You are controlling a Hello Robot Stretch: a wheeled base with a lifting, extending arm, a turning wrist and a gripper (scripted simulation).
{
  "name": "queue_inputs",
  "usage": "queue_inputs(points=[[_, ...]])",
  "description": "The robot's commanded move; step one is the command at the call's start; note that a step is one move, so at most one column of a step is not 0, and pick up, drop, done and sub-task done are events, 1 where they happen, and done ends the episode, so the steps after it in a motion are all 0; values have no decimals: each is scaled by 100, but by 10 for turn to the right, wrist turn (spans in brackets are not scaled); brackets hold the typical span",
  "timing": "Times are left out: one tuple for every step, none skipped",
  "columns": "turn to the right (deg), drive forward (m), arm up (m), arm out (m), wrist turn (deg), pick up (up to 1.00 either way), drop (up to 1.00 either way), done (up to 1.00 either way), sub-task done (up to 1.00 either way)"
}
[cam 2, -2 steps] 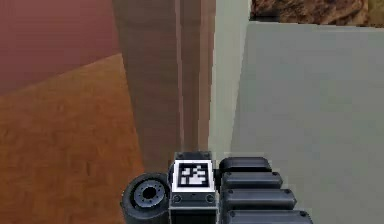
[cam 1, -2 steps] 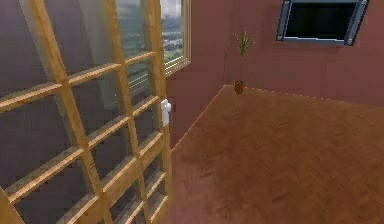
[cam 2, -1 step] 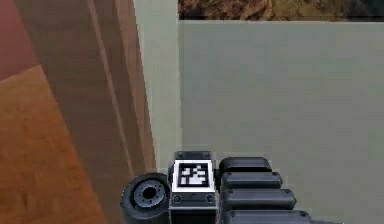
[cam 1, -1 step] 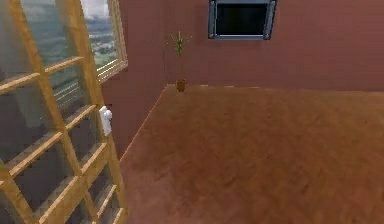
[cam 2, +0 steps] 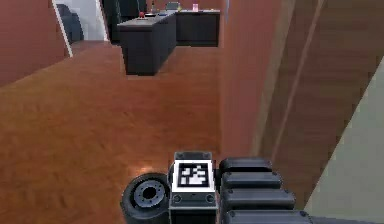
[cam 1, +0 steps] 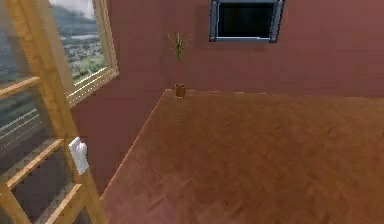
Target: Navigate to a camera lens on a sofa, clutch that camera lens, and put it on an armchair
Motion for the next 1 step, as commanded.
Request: queue_inputs(points=[[450,0,0,0,0,0,0,0,0]])
